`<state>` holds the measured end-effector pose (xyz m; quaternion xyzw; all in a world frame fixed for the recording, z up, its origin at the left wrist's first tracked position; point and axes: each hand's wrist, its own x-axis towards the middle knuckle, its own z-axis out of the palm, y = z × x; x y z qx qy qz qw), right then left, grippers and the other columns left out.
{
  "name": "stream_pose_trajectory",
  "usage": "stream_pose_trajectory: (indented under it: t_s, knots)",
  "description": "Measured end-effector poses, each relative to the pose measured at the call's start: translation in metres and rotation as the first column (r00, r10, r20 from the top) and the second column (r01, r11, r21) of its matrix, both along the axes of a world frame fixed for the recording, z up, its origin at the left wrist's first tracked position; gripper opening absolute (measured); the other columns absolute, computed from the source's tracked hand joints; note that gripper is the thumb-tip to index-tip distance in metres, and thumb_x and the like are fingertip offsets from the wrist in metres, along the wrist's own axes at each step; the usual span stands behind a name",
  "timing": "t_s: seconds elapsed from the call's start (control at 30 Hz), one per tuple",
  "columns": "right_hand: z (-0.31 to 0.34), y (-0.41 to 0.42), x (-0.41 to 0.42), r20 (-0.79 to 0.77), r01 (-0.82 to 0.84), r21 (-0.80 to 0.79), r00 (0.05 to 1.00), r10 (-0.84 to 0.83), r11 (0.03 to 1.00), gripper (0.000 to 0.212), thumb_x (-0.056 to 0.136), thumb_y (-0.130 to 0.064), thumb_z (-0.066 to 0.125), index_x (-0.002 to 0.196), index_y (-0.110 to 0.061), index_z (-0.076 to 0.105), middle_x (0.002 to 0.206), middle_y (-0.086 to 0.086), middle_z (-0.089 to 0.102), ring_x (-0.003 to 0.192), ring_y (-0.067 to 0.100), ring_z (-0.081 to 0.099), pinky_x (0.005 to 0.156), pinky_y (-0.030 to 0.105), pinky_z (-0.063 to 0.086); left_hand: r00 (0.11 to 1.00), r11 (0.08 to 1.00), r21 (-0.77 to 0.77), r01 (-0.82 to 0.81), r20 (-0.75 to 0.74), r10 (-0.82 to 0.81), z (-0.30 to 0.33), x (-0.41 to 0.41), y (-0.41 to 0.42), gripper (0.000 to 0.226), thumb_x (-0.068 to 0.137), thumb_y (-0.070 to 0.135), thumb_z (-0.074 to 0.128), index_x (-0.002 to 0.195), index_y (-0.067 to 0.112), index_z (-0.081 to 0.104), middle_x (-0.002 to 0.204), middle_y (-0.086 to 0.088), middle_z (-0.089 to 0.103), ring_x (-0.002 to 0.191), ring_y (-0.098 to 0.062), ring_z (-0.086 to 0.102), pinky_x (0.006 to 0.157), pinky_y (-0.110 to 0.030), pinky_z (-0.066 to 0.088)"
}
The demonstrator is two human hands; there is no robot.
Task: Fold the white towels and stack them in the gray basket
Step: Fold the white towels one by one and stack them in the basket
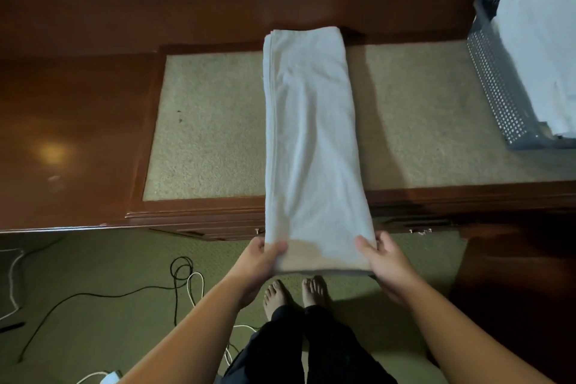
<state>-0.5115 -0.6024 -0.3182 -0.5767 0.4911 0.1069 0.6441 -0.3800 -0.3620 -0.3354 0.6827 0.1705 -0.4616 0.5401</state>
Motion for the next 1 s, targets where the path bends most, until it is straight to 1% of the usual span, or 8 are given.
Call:
stream_pose_trajectory:
  t_s: [0.07, 0.17, 0.33, 0.43, 0.57, 0.8, 0.9, 1.0]
  knots:
    - [0.018, -0.002, -0.004, 0.002, -0.057, -0.035, 0.998, 0.057, 0.998, 0.05, 0.096, -0.028, 0.072, 0.138, -0.017, 0.047, 0.119, 0.004, 0.071, 0.1, 0.019, 0.072, 0.082, 0.034, 0.058, 1.0, 1.0, -0.025, -0.018, -0.005, 0.018, 0.015, -0.006, 0.004, 0.049, 0.089, 0.03, 0.081, 0.123, 0.006, 0.054, 0.123, -0.018, 0.066, 0.101, -0.027, 0.07, 0.078, -0.037, 0.062]
    - [0.044, -0.012, -0.006, 0.053, -0.069, -0.096, 0.996, 0.074, 0.993, 0.061, 0.093, -0.021, 0.077, 0.142, -0.038, 0.044, 0.11, 0.002, 0.073, 0.096, 0.017, 0.073, 0.074, 0.031, 0.058, 0.997, 1.0, -0.004, -0.026, 0.078, 0.027, 0.037, -0.008, 0.007, 0.034, 0.095, 0.015, 0.075, 0.121, 0.006, 0.056, 0.12, -0.017, 0.067, 0.096, -0.024, 0.07, 0.072, -0.03, 0.06]
    - [0.084, -0.024, -0.003, 0.148, -0.115, -0.152, 0.979, 0.138, 0.982, 0.077, 0.092, -0.013, 0.076, 0.146, -0.054, 0.038, 0.122, -0.005, 0.069, 0.112, 0.014, 0.068, 0.101, 0.05, 0.054, 0.974, 0.997, 0.059, -0.04, 0.223, 0.026, 0.075, -0.007, 0.0, 0.029, 0.091, 0.017, 0.08, 0.114, 0.011, 0.064, 0.115, -0.013, 0.072, 0.099, -0.027, 0.074, 0.071, -0.031, 0.062]
    - [0.111, -0.029, 0.005, 0.197, -0.225, -0.283, 0.938, 0.286, 0.932, 0.073, 0.096, -0.01, 0.069, 0.139, -0.062, 0.041, 0.141, -0.021, 0.052, 0.13, 0.008, 0.053, 0.109, 0.045, 0.047, 0.934, 0.993, 0.093, -0.067, 0.357, 0.029, 0.109, -0.005, -0.01, 0.037, 0.09, 0.018, 0.078, 0.121, 0.018, 0.059, 0.105, -0.01, 0.076, 0.086, -0.019, 0.076, 0.07, -0.033, 0.063]
    - [0.141, -0.044, 0.021, 0.211, -0.341, -0.49, 0.846, 0.489, 0.802, 0.051, 0.102, -0.014, 0.06, 0.132, -0.055, 0.056, 0.144, -0.031, 0.051, 0.135, -0.007, 0.045, 0.117, 0.033, 0.039, 0.806, 0.983, 0.175, 0.06, 0.572, -0.151, 0.155, 0.007, -0.021, 0.039, 0.094, 0.024, 0.068, 0.119, 0.053, 0.059, 0.084, 0.001, 0.075, 0.067, -0.009, 0.072, 0.064, -0.025, 0.057]
    - [0.197, -0.073, 0.07, 0.129, -0.503, -0.555, 0.735, 0.665, 0.663, 0.015, 0.1, -0.041, 0.062, 0.113, -0.041, 0.07, 0.112, -0.022, 0.069, 0.102, -0.009, 0.061, 0.084, 0.02, 0.049, 0.688, 0.916, 0.351, 0.193, 0.618, -0.381, 0.205, 0.074, -0.033, 0.011, 0.094, 0.035, 0.07, 0.088, 0.036, 0.079, 0.068, 0.008, 0.071, 0.061, -0.009, 0.071, 0.062, -0.028, 0.057]
    - [0.214, -0.094, 0.099, 0.143, -0.532, -0.565, 0.69, 0.709, 0.631, 0.033, 0.084, -0.06, 0.076, 0.113, -0.047, 0.068, 0.112, -0.024, 0.068, 0.103, -0.005, 0.063, 0.084, 0.025, 0.051, 0.638, 0.875, 0.318, 0.366, 0.599, -0.484, 0.224, 0.113, -0.037, 0.029, 0.082, 0.058, 0.081, 0.095, 0.032, 0.076, 0.078, 0.005, 0.076, 0.068, -0.009, 0.071, 0.066, -0.031, 0.057]
    - [0.228, -0.111, 0.135, 0.087, -0.531, -0.628, 0.678, 0.73, 0.568, 0.042, 0.08, -0.05, 0.085, 0.117, -0.049, 0.064, 0.111, -0.028, 0.067, 0.101, -0.005, 0.063, 0.081, 0.023, 0.051, 0.546, 0.802, 0.33, 0.499, 0.598, -0.586, 0.242, 0.157, -0.048, 0.044, 0.07, 0.051, 0.094, 0.102, 0.032, 0.071, 0.086, 0.004, 0.076, 0.073, -0.012, 0.07, 0.066, -0.031, 0.057]
